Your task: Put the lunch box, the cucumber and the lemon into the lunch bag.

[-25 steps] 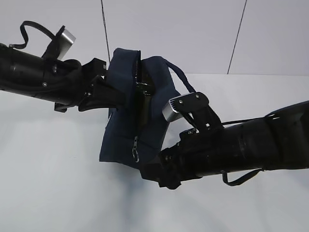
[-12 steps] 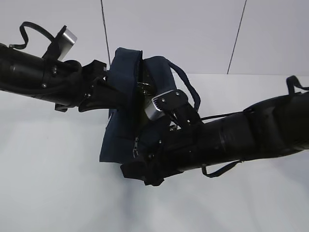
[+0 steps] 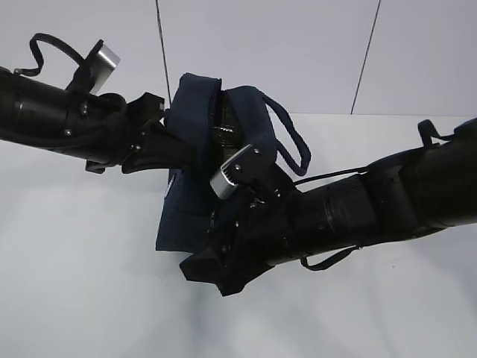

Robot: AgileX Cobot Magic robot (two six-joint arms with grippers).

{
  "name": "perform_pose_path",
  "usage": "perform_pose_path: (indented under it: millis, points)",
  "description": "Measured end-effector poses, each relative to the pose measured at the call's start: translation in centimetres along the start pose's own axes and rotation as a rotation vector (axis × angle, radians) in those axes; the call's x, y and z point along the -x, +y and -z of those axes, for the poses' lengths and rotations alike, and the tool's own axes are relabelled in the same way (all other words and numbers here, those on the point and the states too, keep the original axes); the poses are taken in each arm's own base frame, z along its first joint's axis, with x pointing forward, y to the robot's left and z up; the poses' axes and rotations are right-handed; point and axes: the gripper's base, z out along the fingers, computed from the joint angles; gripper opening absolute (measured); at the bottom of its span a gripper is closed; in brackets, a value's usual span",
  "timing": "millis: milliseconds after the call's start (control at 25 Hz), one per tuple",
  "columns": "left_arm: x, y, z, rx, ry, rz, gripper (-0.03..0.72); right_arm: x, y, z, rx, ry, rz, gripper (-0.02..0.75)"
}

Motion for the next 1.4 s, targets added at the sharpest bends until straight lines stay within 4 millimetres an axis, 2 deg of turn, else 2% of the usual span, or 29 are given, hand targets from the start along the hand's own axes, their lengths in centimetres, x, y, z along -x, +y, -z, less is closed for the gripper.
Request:
perform_pose_path:
  millis: [240, 560, 920, 1400]
  points:
    - [0.0, 0.0, 0.0, 0.0, 0.0, 0.0, 0.018, -0.2, -0.2, 0.1, -0.026, 0.037, 0.047, 0.458]
    - [0.0, 0.4, -0.3, 0.008, 0.004, 0.01, 0.018, 0.8, 0.0, 1.2, -0.069, 0.029, 0.05, 0.457]
    - [-0.1, 0.6, -0.5, 0.009, 0.007, 0.022, 0.018, 0.3, 0.3, 1.6, -0.052, 0.104, 0.05, 0.457]
    - [-0.2, -0.1, -0.6, -0.084, 0.028, 0.076, 0.018, 0.1, -0.8, 1.7, -0.179, 0.129, 0.049, 0.457]
